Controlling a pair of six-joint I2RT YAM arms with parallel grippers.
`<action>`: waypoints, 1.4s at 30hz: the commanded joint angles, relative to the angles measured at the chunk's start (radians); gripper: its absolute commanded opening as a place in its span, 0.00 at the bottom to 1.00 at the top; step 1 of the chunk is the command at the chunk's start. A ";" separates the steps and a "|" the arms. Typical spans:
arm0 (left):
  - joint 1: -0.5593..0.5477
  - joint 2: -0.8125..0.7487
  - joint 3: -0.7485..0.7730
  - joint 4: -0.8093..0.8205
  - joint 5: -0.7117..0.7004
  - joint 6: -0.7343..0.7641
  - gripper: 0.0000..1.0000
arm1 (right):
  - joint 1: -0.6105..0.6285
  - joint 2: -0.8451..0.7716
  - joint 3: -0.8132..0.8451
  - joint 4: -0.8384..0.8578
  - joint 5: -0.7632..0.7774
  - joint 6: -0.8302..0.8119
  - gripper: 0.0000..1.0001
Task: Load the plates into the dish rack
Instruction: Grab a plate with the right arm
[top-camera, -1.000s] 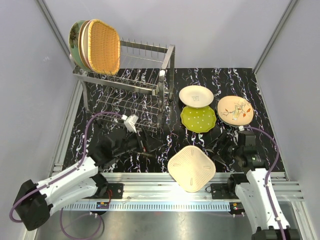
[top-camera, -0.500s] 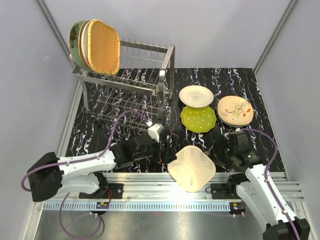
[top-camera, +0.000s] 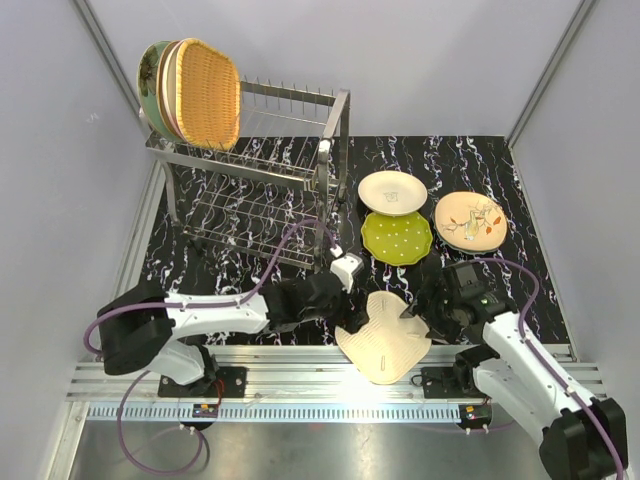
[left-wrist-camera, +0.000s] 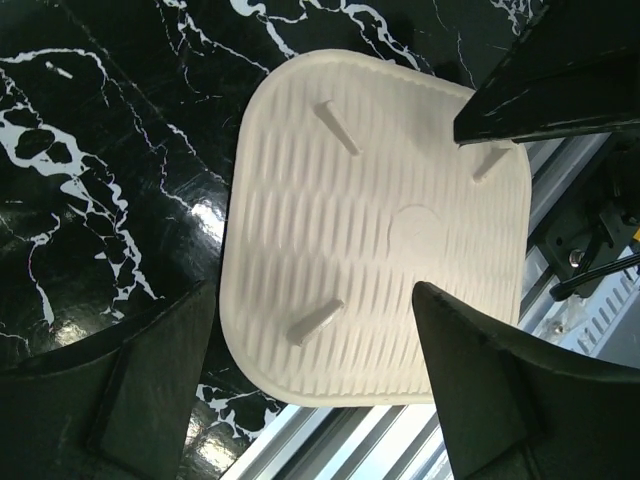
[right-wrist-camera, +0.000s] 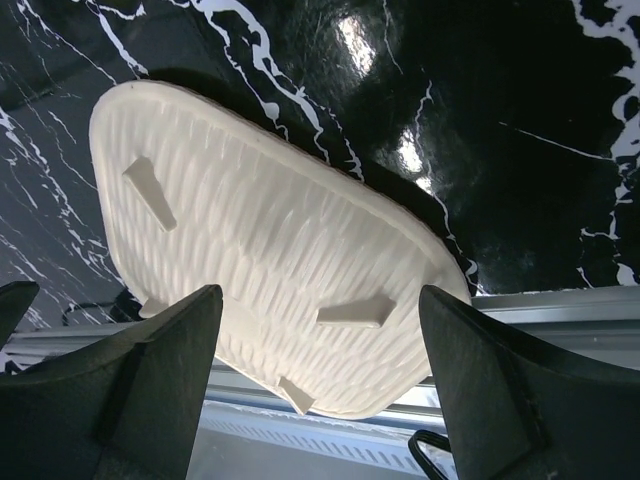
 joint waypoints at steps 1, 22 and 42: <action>-0.040 0.016 0.053 -0.020 -0.101 0.073 0.81 | 0.038 0.034 0.014 0.064 0.017 0.018 0.86; -0.050 -0.173 -0.109 -0.108 -0.258 0.027 0.81 | 0.310 0.145 0.104 0.359 -0.089 0.101 0.84; -0.046 -0.012 -0.077 -0.007 -0.302 0.019 0.75 | 0.472 0.064 0.014 0.232 -0.072 0.205 0.87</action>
